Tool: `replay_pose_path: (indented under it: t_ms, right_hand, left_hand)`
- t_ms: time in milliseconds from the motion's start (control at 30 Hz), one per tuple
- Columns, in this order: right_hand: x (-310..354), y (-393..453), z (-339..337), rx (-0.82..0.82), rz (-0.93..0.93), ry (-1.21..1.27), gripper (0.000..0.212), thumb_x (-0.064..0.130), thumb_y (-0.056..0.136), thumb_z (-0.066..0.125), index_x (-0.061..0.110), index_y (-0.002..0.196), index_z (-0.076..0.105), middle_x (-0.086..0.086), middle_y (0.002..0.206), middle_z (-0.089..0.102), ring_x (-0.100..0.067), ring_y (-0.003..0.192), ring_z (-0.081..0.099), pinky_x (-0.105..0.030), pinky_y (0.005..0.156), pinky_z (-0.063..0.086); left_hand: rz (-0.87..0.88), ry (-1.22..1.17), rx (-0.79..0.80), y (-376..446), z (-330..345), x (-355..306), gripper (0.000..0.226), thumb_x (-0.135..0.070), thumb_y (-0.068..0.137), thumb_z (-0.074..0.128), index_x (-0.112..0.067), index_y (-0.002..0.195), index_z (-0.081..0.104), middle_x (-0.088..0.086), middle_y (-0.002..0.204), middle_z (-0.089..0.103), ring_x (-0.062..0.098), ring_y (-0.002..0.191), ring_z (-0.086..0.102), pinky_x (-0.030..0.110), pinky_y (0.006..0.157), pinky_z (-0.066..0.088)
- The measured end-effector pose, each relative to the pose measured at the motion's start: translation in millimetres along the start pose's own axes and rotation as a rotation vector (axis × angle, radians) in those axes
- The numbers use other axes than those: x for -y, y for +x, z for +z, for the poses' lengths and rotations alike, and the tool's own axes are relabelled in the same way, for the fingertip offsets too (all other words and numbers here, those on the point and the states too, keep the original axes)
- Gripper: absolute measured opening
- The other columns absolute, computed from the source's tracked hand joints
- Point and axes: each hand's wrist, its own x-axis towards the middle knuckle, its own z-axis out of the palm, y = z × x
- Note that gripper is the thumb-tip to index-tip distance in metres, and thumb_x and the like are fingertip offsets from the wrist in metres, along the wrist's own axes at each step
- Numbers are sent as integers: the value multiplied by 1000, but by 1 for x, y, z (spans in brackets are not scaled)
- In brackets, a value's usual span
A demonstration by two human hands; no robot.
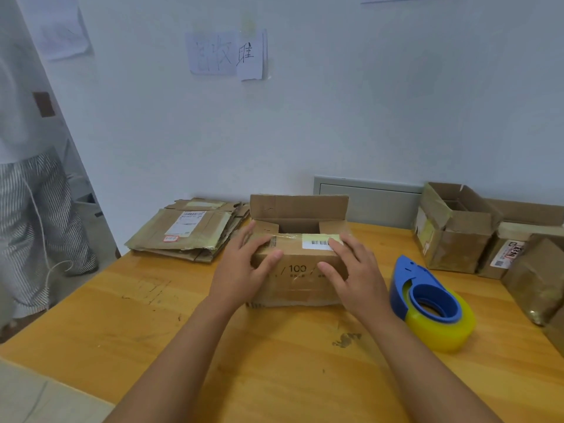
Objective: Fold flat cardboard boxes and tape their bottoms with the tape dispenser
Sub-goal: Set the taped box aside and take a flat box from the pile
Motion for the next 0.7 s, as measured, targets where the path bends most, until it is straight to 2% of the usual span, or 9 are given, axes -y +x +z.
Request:
replay_pose_path:
  t_ms: [67,167,267,333,467,533,600,700]
  right_hand:
    - [2,0,1,-13,1,-8,72,69,87,33,27,143,50,5,151,38,-17,137,30,-33,94,39]
    - [1,1,3,-26,-1,-22,73,71,87,31,27,142,52,5,149,39,-18,137,31,-33,93,42]
    - [-1,0,4,-25,-10,-41,71,71,88,32,28,142,51,6,149,39,-16,136,29,-30,92,38]
    - [0,0,4,-26,-9,-46,71,71,88,32,29,142,51,7,148,39,-16,136,30,-30,91,39]
    - [3,0,2,-44,10,-23,72,72,86,33,30,143,49,7,149,35,-16,135,32,-38,90,53]
    - [6,1,2,-72,19,-3,73,69,86,43,30,148,39,5,154,24,-18,137,31,-37,89,53]
    - [9,5,-1,-89,26,16,85,63,84,60,31,154,22,6,158,10,-20,140,27,-38,87,50]
    - [10,17,-7,23,24,-59,96,63,83,64,38,156,7,13,162,1,-21,143,21,-44,96,46]
  left_hand:
    - [30,71,71,13,-7,-4,68,-76,82,52,-45,142,42,-16,163,9,14,149,13,51,116,30]
    - [100,193,252,46,-25,-15,108,-88,66,55,-47,154,6,-20,160,-23,12,149,-18,47,117,3]
    - [123,347,428,77,-38,-25,128,-90,58,58,-40,155,-10,-9,161,-28,16,148,-25,50,121,-5]
    - [117,416,497,84,-39,-28,133,-91,57,58,-35,156,-10,-5,164,-19,18,150,-19,50,122,-3]
    - [156,383,397,71,-35,-18,124,-93,58,52,-34,157,7,-7,159,12,21,147,9,46,118,19]
    - [139,397,394,60,-32,-11,116,-92,62,52,-34,156,15,-8,153,19,18,144,13,43,117,21]
    - [108,402,426,50,-28,-4,107,-89,67,52,-33,154,23,-11,149,20,15,143,15,42,117,23]
    - [83,380,414,40,-22,-1,98,-84,74,52,-30,153,27,-14,148,20,13,142,20,41,115,32]
